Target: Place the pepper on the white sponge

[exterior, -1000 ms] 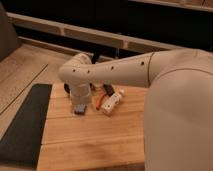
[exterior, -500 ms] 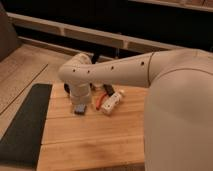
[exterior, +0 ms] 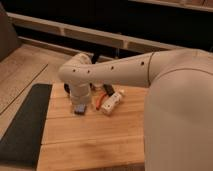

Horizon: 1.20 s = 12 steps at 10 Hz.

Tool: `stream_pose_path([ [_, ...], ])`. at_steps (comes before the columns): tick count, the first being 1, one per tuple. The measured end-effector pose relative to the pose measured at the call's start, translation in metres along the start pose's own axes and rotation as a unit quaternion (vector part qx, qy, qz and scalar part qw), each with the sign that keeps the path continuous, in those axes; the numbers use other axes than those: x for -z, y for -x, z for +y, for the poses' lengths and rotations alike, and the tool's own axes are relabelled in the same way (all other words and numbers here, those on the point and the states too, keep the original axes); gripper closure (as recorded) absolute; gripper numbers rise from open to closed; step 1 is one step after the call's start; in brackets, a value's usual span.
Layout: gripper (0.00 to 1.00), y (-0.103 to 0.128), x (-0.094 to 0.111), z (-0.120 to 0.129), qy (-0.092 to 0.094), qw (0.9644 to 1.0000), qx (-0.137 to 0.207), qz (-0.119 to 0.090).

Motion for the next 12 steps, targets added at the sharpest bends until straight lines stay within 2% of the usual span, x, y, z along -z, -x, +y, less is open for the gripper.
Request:
stream_pose_path([
  [5, 0.35, 0.000, 0.000, 0.000, 0.000, 1.0000, 0.000, 0.000],
  [7, 0.35, 0.003, 0.003, -0.001, -0.004, 1.0000, 0.000, -0.009],
  [8, 0.35, 0.013, 0.010, -0.002, -0.004, 0.9995, 0.003, -0.031],
  [9, 0.35, 0.031, 0.023, -0.004, 0.002, 0.9976, 0.006, -0.069],
  [10, 0.35, 0.052, 0.040, -0.007, 0.013, 0.9938, 0.012, -0.110],
  [11, 0.35, 0.072, 0.058, -0.010, 0.028, 0.9885, 0.017, -0.148],
  [12, 0.35, 0.083, 0.070, -0.013, 0.040, 0.9839, 0.020, -0.173],
])
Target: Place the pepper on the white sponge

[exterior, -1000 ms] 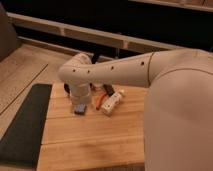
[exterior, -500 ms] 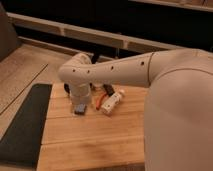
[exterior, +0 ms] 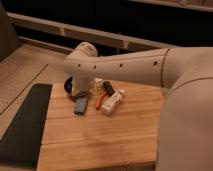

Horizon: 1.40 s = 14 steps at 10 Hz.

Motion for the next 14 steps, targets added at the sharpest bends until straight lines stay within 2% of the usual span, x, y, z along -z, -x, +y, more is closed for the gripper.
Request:
stream_pose_path([
  [2, 0.35, 0.013, 0.008, -0.003, 0.012, 0.9997, 0.001, -0.023],
  [5, 0.35, 0.014, 0.004, -0.002, 0.010, 0.9997, -0.002, -0.022],
  [8, 0.35, 0.040, -0.021, -0.036, 0.000, 0.9980, -0.058, -0.027],
  [9, 0.35, 0.054, -0.039, -0.049, -0.001, 0.9969, -0.073, -0.028],
  [11, 0.35, 0.061, -0.064, -0.044, 0.016, 0.9968, -0.076, -0.021],
  [12, 0.35, 0.058, -0.088, -0.044, 0.025, 0.9964, -0.080, -0.007],
  [14, 0.35, 0.057, -0.094, -0.043, 0.029, 0.9962, -0.082, -0.003],
])
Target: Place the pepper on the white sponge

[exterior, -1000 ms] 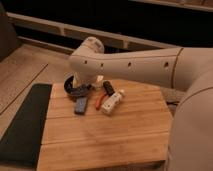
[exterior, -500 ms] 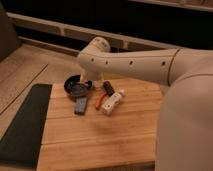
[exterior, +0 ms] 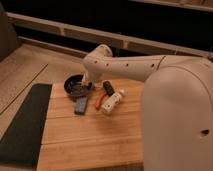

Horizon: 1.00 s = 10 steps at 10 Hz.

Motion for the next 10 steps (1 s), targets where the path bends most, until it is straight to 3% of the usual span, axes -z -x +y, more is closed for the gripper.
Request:
stream_pose_path([
  [4, 0.35, 0.001, 0.002, 0.000, -0.002, 1.0000, 0.003, -0.003],
  [5, 0.35, 0.005, 0.007, 0.001, -0.004, 0.9997, 0.018, -0.014],
  [7, 0.35, 0.005, 0.003, 0.003, -0.006, 0.9993, 0.033, -0.017],
  [10, 0.35, -0.007, -0.026, -0.008, -0.011, 0.9991, 0.040, 0.011],
])
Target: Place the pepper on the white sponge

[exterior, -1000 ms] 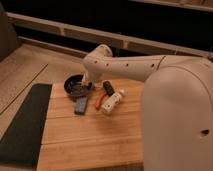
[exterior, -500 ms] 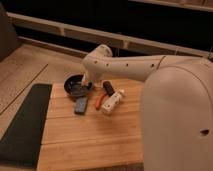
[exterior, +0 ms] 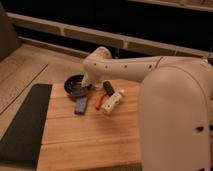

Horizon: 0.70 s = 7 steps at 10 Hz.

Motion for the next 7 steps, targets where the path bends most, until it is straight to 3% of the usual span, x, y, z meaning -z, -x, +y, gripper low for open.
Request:
stream_pose_path([
  [3, 0.35, -0.009, -0.039, -0.013, -0.006, 0.9993, -0.007, 0.036],
  [7, 0.35, -0.014, -0.084, -0.039, -0.013, 0.9960, -0.046, 0.076],
])
